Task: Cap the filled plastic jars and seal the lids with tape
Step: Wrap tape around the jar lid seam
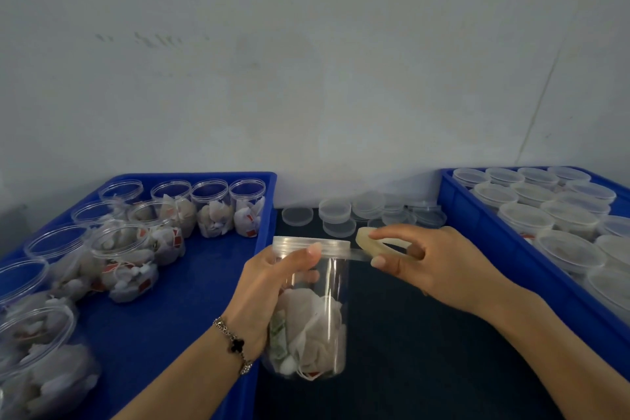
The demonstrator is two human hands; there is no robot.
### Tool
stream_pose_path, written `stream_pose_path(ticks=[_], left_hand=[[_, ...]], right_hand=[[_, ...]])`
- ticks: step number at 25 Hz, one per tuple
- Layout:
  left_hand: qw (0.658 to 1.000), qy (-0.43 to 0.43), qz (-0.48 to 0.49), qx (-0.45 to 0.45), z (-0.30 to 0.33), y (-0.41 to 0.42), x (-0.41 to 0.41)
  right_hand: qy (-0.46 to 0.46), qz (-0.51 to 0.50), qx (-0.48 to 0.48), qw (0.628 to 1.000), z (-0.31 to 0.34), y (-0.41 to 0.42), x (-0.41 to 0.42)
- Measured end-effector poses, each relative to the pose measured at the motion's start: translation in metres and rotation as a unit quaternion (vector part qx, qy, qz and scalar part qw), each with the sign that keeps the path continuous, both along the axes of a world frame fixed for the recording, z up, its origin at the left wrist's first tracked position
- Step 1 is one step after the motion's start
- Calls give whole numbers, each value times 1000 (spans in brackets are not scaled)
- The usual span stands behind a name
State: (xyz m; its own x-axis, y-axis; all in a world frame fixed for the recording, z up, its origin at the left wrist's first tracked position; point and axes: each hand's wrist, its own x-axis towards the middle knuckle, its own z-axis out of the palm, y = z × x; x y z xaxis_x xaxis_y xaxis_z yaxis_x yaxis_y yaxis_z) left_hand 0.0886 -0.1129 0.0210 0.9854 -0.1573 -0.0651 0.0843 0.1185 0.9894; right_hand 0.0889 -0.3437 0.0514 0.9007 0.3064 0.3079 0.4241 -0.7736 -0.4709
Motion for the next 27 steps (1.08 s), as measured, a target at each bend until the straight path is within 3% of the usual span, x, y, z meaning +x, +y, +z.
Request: stream_pose_path(ticks=[8,16,21,24,27], left_hand=[[985,45,-103,-132,1,7,5],[963,25,-224,-147,5,12,-2],[970,8,-243,-28,4,24,1],[962,8,-271,22,-1,25,9],[974,-79,-196,83,-7,25,22]], right_hand=[[24,13,92,995,-9,5,19],[47,61,98,992,-14,18,22],[139,134,47,980,-11,20,21],[131,137,44,981,-15,20,19],[127,99,39,986,-20,9,17]])
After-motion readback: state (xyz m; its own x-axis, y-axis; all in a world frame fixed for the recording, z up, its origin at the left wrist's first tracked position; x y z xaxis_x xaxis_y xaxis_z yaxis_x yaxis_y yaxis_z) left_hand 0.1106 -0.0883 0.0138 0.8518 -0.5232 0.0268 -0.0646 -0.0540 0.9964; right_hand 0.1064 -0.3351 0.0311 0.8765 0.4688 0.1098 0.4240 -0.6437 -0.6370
